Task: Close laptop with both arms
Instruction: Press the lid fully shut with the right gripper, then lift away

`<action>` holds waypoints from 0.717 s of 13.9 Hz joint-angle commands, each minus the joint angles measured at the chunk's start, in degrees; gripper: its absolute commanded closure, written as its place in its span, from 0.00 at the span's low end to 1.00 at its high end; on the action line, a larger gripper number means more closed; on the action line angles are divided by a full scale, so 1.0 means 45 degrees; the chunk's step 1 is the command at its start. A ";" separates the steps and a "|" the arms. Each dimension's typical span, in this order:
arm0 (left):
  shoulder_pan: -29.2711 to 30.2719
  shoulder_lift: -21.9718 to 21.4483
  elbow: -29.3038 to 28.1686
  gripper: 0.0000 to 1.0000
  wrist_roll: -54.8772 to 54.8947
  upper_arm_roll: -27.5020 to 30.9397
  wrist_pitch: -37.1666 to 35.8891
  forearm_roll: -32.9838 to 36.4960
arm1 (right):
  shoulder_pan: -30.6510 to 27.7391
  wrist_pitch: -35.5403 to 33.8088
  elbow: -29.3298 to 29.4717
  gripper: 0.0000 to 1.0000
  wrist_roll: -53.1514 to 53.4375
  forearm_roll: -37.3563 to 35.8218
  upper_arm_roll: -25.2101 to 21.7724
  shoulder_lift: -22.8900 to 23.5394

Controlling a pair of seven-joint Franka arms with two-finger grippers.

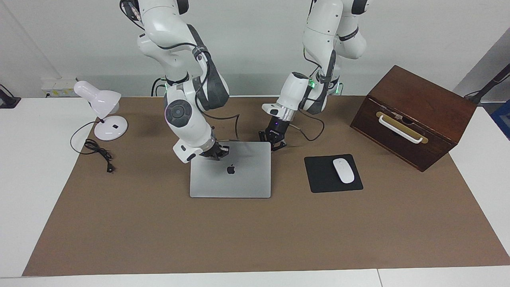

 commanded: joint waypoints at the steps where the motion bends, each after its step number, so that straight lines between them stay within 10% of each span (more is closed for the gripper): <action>1: -0.0264 0.0563 0.0029 1.00 0.0342 0.0251 0.0207 -0.0219 | -0.0030 0.0759 -0.0869 1.00 0.0271 0.0339 0.0128 -0.0378; 10: -0.0264 0.0563 0.0048 1.00 0.0361 0.0251 0.0188 -0.0219 | -0.0030 0.1326 -0.1163 1.00 0.0446 0.0319 0.0304 -0.0319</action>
